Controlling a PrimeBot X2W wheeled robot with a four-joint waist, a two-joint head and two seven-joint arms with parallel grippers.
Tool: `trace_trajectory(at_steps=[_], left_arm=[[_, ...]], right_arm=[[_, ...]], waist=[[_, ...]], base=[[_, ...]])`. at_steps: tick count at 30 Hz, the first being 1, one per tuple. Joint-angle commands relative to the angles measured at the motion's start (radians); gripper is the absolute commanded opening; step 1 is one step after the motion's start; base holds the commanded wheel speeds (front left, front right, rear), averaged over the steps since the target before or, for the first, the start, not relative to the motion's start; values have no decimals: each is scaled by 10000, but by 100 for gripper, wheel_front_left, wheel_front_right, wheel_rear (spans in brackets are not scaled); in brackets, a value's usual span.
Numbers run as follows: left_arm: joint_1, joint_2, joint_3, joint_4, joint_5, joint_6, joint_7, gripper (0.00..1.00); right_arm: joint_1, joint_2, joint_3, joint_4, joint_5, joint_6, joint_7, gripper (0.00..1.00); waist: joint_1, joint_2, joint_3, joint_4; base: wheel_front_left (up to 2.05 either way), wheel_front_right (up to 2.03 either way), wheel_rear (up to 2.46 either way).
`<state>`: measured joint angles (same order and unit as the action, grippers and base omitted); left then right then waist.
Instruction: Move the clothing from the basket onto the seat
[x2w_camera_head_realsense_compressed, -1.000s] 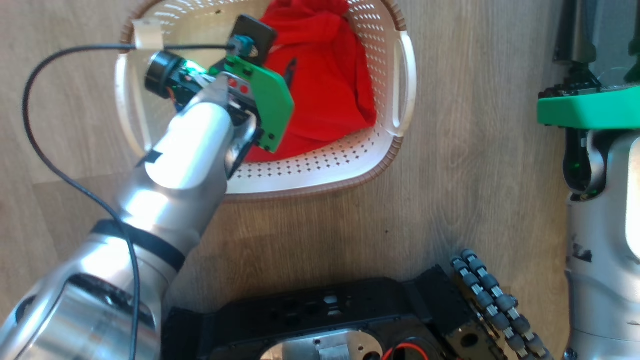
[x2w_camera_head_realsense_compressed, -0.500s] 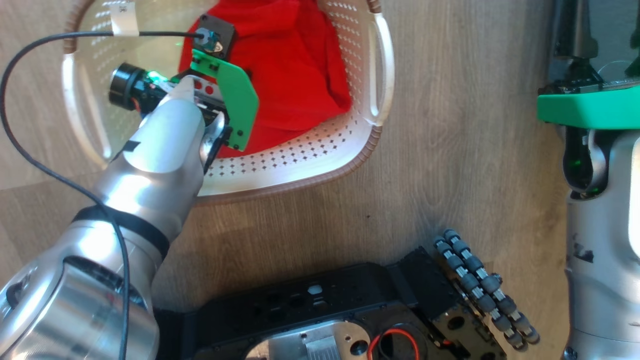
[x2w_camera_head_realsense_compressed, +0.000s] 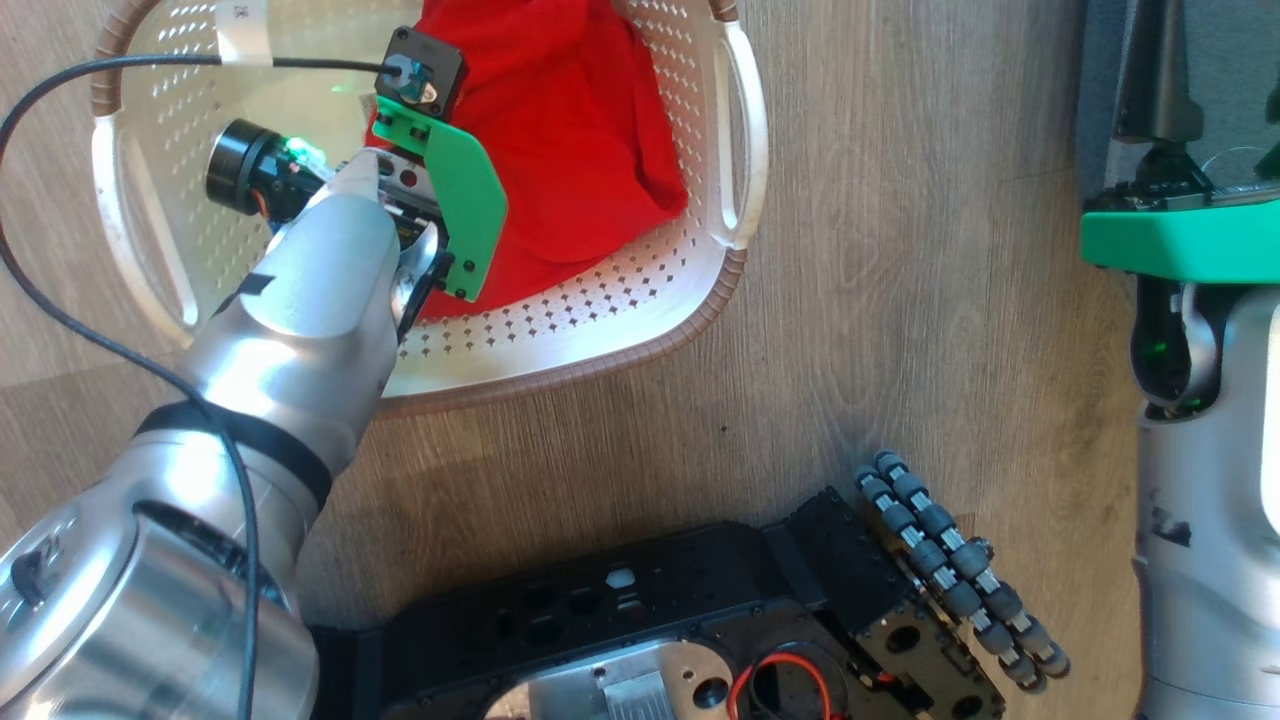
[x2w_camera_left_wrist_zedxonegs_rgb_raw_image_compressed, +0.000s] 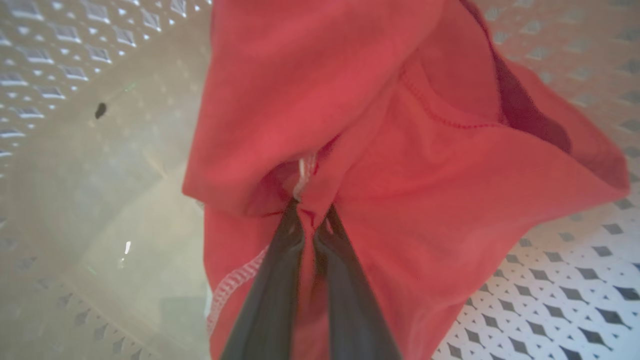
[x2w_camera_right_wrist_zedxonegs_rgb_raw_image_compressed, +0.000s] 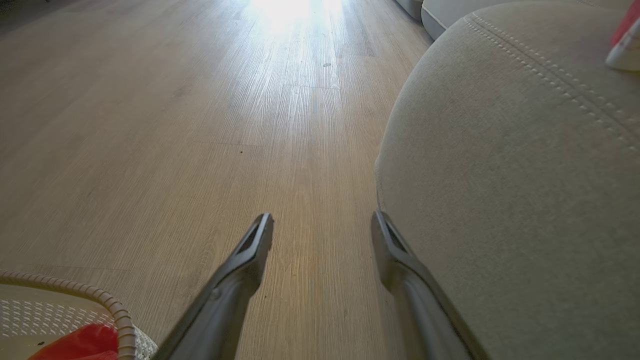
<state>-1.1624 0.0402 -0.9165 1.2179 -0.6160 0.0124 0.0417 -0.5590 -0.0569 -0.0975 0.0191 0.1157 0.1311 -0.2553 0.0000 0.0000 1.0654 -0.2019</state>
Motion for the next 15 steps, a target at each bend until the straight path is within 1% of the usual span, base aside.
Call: trace_trajectory(at_steps=[1,4,7,11,15], left_arm=[[320,101,6,-91,-19,25,-133,0],[262,101,-109,-114,-115,14,-428,0],[197,100,-1,-337,-390,-17,-1166,0],[412,100,282,-636,-918,-70,-2359,0],[740,107,471,-696,-1050,-81,-2930,0]], right_arm=[[618,65,62,-295,113,-4,-65,100],[582,65,23,-272,209,-4,-65,100],[487,66,-4,-212,291,-4,-65,100],[507,66,-118,-1,56,-4,-65,100],[673,66,-228,226,-82,-4,-65,100]], waist=[[0,0,-1,15],[0,0,-23,43],[0,0,-308,218],[0,0,-1157,597],[0,0,-2286,998]], base=[[0,0,0],[0,0,0],[0,0,0],[0,0,0],[0,0,0]])
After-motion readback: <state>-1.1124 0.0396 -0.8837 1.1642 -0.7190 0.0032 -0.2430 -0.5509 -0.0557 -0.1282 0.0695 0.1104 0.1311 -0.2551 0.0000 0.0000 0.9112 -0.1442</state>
